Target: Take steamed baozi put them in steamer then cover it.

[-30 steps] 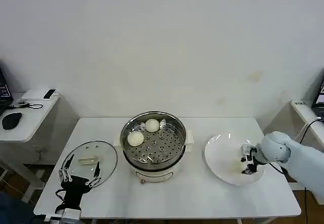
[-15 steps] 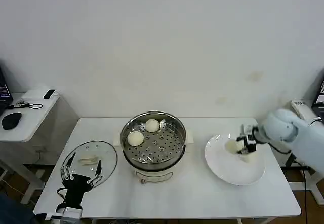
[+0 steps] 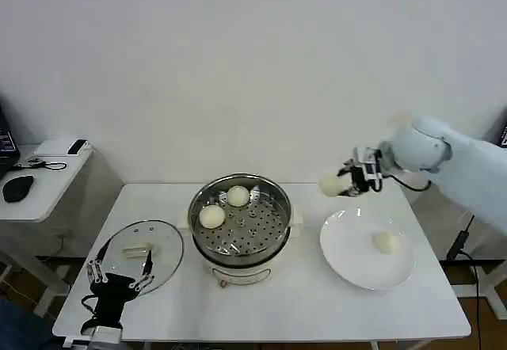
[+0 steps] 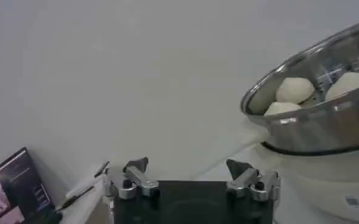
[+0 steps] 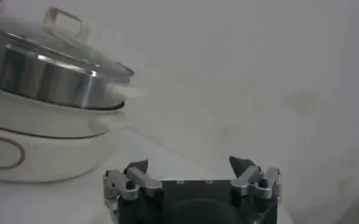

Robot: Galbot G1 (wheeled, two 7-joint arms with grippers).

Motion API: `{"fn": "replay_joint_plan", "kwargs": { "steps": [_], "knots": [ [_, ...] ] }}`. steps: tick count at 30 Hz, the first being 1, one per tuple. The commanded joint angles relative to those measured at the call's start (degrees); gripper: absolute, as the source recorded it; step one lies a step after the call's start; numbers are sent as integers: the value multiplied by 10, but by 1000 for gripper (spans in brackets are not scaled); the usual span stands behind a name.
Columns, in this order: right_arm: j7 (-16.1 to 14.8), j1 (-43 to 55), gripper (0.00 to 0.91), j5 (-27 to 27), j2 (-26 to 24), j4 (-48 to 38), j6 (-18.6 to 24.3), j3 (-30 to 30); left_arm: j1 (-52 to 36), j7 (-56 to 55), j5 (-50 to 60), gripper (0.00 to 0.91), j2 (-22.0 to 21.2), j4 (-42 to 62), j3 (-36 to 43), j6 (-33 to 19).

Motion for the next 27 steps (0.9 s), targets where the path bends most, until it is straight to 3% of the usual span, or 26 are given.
{"fn": "replay_joint_plan", "kwargs": {
  "steps": [1,13,17,21,27],
  "knots": [
    [-1,71,534,17,116,-8,24,-53,2,-1,-1,907,-3,-1,-9,0],
    [-21,41,534,-27,234,-47,117,-93,9,-2,-3,907,-13,-1,-28,-2],
    [-26,32,534,-41,249,-47,134,-111,9,-2,-3,907,-15,1,-29,-3],
    [-23,13,534,-106,259,-46,162,-116,10,-2,-2,907,-16,1,-27,-3],
    [-23,0,534,-114,258,-44,180,-134,11,-3,-4,907,-15,2,-33,-5]
  ]
}}
